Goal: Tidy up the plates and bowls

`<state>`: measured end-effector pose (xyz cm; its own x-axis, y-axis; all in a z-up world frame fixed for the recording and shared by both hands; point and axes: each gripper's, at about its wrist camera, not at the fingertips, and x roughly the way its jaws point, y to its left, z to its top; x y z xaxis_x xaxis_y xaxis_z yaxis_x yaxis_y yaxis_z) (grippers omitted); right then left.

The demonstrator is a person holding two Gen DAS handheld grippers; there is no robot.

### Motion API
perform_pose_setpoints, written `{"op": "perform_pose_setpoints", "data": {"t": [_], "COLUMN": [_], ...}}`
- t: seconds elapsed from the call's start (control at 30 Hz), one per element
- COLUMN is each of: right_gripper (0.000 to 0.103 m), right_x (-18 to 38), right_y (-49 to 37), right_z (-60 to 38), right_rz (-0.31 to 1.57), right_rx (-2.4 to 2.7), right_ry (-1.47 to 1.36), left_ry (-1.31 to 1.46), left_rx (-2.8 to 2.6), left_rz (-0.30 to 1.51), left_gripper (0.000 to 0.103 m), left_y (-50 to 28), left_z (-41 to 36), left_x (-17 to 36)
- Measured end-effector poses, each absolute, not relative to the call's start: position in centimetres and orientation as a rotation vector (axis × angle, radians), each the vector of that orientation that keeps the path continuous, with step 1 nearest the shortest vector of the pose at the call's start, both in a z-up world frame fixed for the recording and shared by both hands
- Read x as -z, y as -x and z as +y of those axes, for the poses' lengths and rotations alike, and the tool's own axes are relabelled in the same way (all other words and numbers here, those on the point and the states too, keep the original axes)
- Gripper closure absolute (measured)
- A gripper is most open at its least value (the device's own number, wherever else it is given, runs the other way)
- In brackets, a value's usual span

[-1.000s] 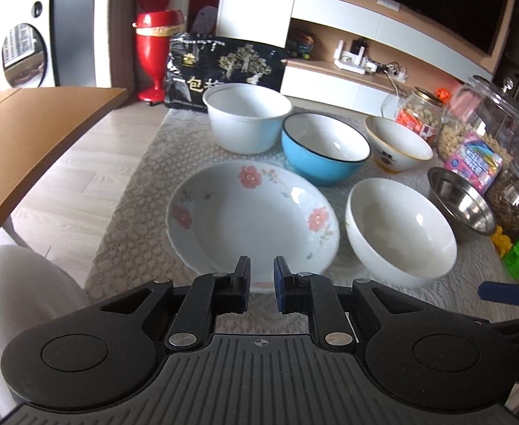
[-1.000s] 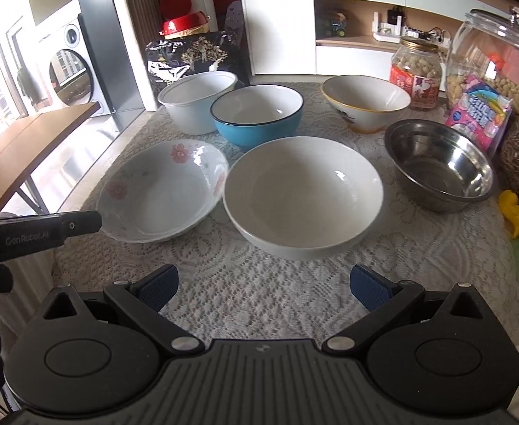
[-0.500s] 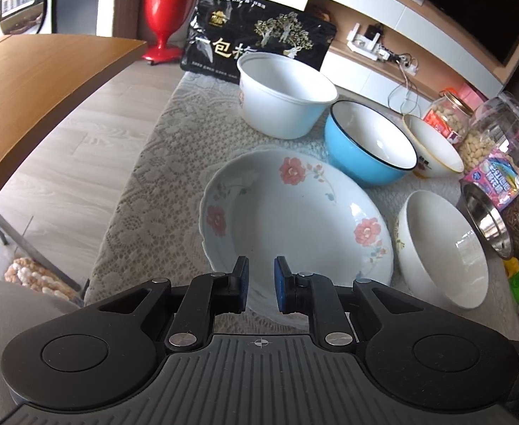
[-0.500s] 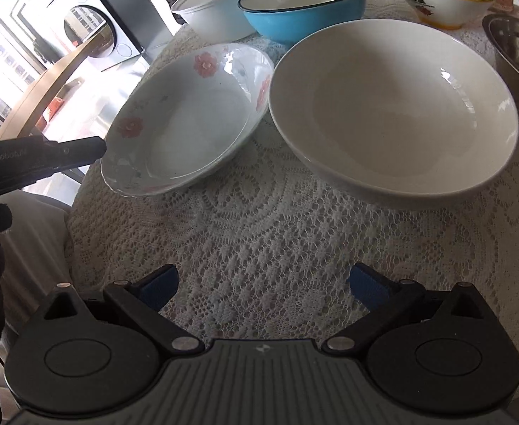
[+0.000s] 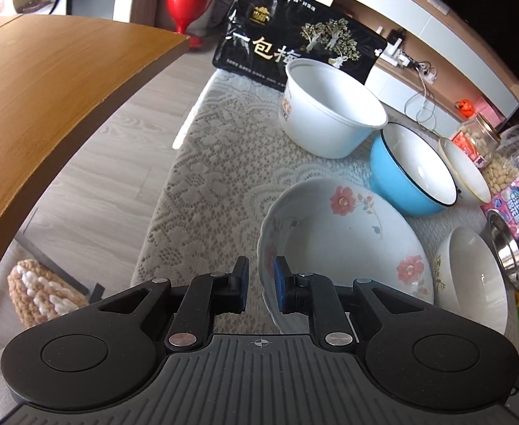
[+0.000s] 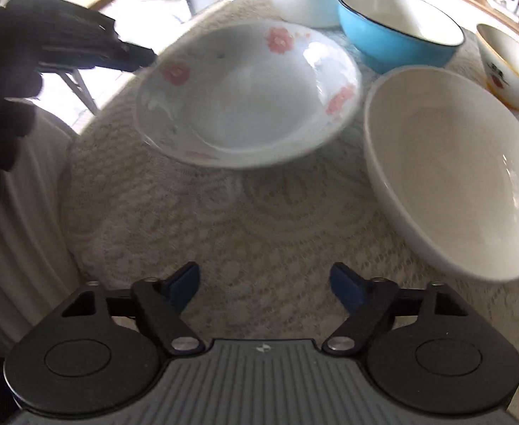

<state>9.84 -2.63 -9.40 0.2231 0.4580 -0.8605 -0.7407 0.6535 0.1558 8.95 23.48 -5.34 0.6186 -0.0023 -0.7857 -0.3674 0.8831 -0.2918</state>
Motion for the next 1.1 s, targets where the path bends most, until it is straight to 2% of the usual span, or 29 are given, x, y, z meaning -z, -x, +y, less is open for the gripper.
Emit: {"op": "perform_pose_setpoints", "data": {"t": [0.07,0.2,0.3,0.5,0.67,0.87,1.0,1.03,1.1], "right_gripper": [0.028,0.049,0.059,0.059,0.059,0.062,0.062,0.069,0.074], "right_x": [7.9,7.9,8.8,5.8,3.0,5.5,7.4,7.6,7.6], "right_y": [-10.3,-11.8,-12.4,-12.7,-17.7,-24.1,-25.2,-25.2,-24.9], "right_z": [-2.1,-0.7,-0.6,-1.2,-0.8,1.6,0.8,0.5,-0.6], "right_rz": [0.999,1.042,1.080,1.011,0.981,1.023,1.098,1.106,1.102], "right_rx": [-0.886,-0.883,-0.827,-0.887,-0.852,-0.711,-0.643,-0.625,-0.652], "right_ry": [0.275,0.185,0.089,0.170,0.107,0.036,0.029,0.034,0.019], "left_ry": [0.446,0.501,0.545,0.545,0.542,0.568,0.606,0.632,0.665], "left_rx": [-0.233,-0.274,-0.323,-0.303,-0.293,-0.273,-0.258,-0.262,-0.275], "left_rz": [0.899,0.874,0.858,0.925,0.953,0.985,1.003,0.988,0.948], "left_gripper": [0.086,0.086,0.086,0.087,0.087,0.087,0.087,0.087,0.087], "left_y": [-9.1,-8.8,-8.7,-9.7,-9.8,-9.8,-9.8,-9.6,-9.3], "left_z": [23.4,24.3,24.9,24.9,24.8,25.0,25.3,25.6,26.0], "left_x": [5.6,5.8,6.1,6.6,6.9,7.5,7.8,7.8,7.6]}}
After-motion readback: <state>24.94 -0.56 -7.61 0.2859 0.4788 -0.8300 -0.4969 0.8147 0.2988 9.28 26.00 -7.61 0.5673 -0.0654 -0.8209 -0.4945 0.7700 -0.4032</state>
